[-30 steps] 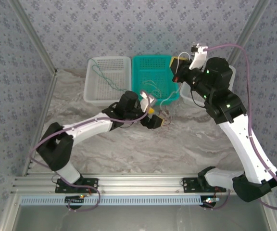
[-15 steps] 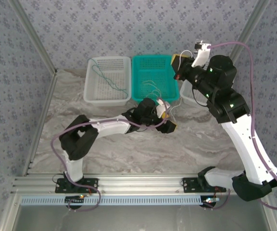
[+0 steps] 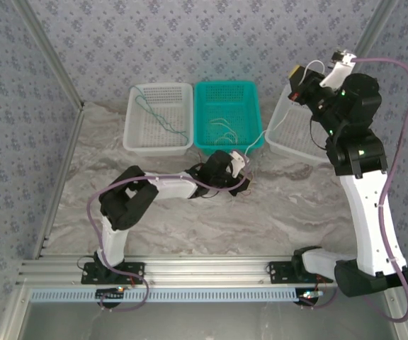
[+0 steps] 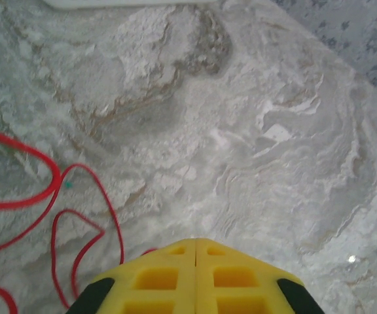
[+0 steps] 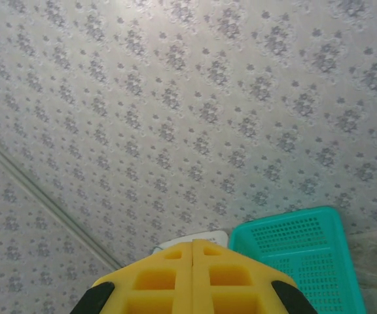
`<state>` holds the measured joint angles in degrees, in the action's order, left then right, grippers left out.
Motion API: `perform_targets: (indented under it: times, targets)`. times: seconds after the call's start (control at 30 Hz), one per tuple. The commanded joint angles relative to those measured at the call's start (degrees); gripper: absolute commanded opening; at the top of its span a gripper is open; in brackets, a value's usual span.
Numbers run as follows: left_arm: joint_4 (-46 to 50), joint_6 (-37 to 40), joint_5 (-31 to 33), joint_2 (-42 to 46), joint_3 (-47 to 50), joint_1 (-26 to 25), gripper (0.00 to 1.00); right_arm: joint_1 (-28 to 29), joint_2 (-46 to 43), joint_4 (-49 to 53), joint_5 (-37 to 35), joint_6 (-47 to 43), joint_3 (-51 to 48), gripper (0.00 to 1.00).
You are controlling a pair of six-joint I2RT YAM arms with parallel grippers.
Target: Untangle the cables
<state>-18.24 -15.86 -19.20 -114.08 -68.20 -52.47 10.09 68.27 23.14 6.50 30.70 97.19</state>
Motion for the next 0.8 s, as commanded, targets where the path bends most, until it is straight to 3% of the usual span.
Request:
perform_targets:
  times: [0.0,0.17,0.37,0.47,0.57,0.77]
  targets:
    - [-0.51,-0.40,0.84,4.23,2.88,1.48,0.00,-4.89,-2.10,2.37,0.79,1.16,0.22,0.00]
    - [-1.10,-3.82,-2.49,12.99,4.43,5.54,0.00,-11.61,-3.21,3.98,-1.33,1.03,-3.00,0.00]
    - [16.44,2.53,1.43,20.58,-6.91,6.66,0.00,-17.02,-4.41,3.28,0.59,4.67,-10.88,0.00]
    - [20.12,3.49,2.91,23.21,-8.64,9.99,0.00,-20.71,-5.24,2.55,1.82,6.49,-14.07,0.00]
    - [23.09,2.53,2.84,21.55,-13.46,14.22,0.00,-19.47,-5.37,-0.11,5.11,7.43,-17.07,0.00]
    - [31.52,0.75,2.92,4.97,-35.16,19.03,0.00,-6.42,4.14,-1.60,6.69,0.89,-14.74,0.00]
